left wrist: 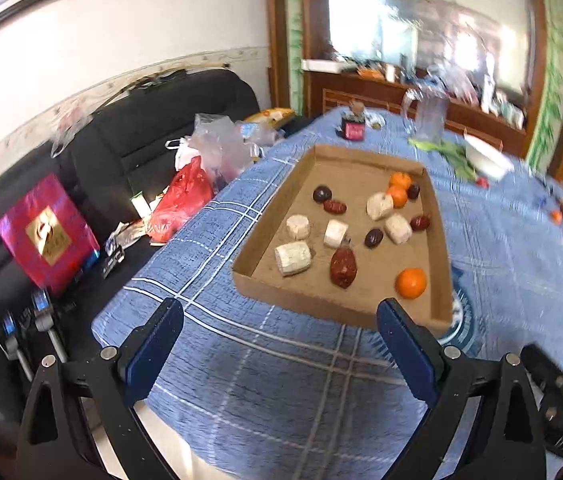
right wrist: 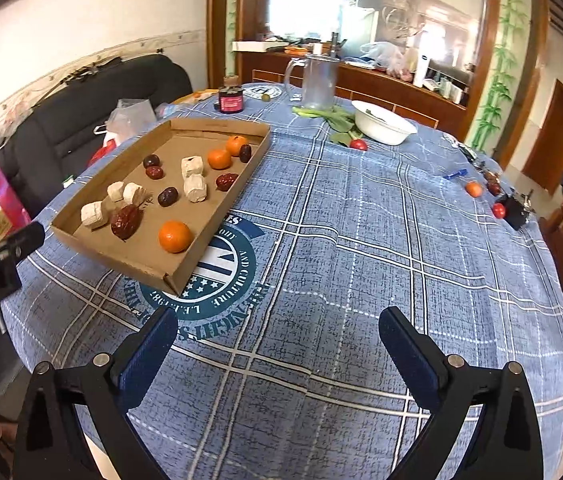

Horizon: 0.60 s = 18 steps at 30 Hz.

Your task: Organize fruits

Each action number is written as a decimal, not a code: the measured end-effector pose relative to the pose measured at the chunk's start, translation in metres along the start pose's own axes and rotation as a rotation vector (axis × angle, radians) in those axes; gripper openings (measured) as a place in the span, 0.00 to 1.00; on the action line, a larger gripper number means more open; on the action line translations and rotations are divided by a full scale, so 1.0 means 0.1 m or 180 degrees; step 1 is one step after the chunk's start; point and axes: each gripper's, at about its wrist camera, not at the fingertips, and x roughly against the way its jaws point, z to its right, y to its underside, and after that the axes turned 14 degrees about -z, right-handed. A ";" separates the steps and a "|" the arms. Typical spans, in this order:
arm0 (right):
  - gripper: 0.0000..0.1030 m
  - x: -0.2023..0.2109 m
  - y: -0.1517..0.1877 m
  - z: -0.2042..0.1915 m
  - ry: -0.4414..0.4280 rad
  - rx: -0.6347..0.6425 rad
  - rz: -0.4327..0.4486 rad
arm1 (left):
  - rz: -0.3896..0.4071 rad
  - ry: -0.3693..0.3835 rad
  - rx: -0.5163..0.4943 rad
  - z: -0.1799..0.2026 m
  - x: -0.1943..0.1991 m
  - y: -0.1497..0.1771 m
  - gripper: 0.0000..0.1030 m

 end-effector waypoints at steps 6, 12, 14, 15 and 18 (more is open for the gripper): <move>0.99 0.02 0.03 -0.24 0.0008 -0.0023 -0.0063 | 0.0014 0.0053 -0.0111 -0.18 -0.02 0.04 0.94; 0.99 0.14 0.05 -0.48 0.0108 0.0091 0.0041 | 0.0067 0.0124 -0.0074 -0.31 0.03 0.08 0.94; 0.99 0.16 0.06 -0.53 0.0147 0.0112 0.0060 | 0.0122 0.0121 -0.0049 -0.34 0.07 0.10 0.94; 0.99 0.16 0.06 -0.54 0.0157 0.0116 0.0062 | 0.0145 0.0148 -0.0043 -0.34 0.10 0.11 0.94; 0.99 0.16 0.08 -0.55 0.0187 0.0102 0.0028 | 0.0211 0.0249 -0.0043 -0.34 0.17 0.12 0.94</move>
